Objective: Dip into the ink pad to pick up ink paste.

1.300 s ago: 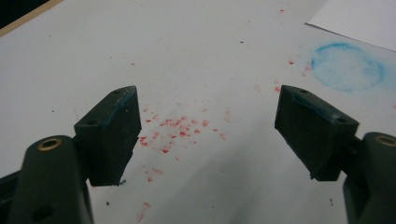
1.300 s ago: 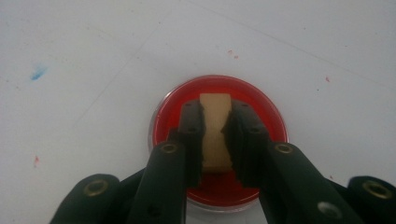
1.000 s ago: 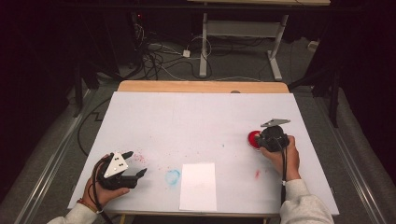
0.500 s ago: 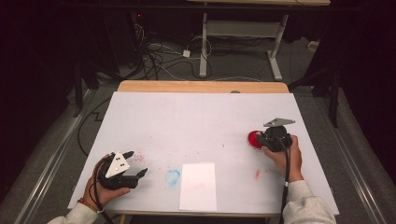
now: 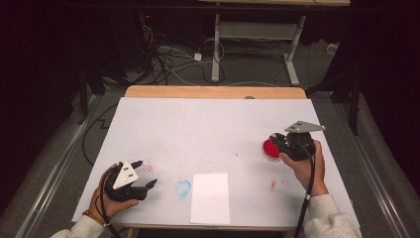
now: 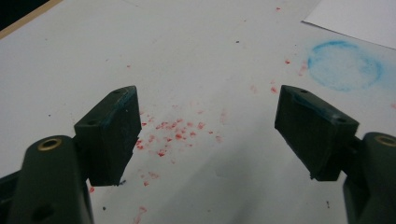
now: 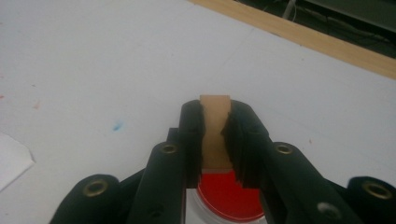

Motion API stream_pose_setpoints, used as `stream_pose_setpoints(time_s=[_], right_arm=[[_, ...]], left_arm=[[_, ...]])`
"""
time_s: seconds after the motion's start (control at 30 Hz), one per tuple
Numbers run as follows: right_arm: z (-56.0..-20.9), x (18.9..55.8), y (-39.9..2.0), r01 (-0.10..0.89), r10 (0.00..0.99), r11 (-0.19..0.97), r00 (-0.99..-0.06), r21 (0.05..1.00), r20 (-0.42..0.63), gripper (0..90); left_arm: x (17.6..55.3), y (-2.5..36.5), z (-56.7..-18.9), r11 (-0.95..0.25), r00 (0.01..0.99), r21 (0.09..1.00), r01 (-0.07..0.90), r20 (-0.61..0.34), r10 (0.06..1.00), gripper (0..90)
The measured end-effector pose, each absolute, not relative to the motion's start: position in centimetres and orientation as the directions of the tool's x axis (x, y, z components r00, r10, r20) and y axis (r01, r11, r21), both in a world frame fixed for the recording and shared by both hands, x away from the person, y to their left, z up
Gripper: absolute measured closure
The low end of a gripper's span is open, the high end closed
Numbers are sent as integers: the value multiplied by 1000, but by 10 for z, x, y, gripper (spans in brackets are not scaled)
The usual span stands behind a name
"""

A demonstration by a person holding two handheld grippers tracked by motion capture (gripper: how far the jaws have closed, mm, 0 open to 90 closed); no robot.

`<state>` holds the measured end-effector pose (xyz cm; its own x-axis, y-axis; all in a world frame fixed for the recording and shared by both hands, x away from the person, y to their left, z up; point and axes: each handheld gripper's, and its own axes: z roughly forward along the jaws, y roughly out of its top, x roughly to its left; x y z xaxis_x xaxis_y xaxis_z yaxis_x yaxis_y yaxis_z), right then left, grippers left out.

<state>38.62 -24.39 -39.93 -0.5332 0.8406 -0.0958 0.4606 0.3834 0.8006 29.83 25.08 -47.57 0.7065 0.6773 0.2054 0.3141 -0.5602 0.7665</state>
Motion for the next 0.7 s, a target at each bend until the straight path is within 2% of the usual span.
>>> stream_pose_setpoints(time_s=[0.7], right_arm=[[-378,348,-204,332,734,454,-665,827,-136,764]], left_arm=[[298,251,-475,-567,709,763,310,211,672,218]])
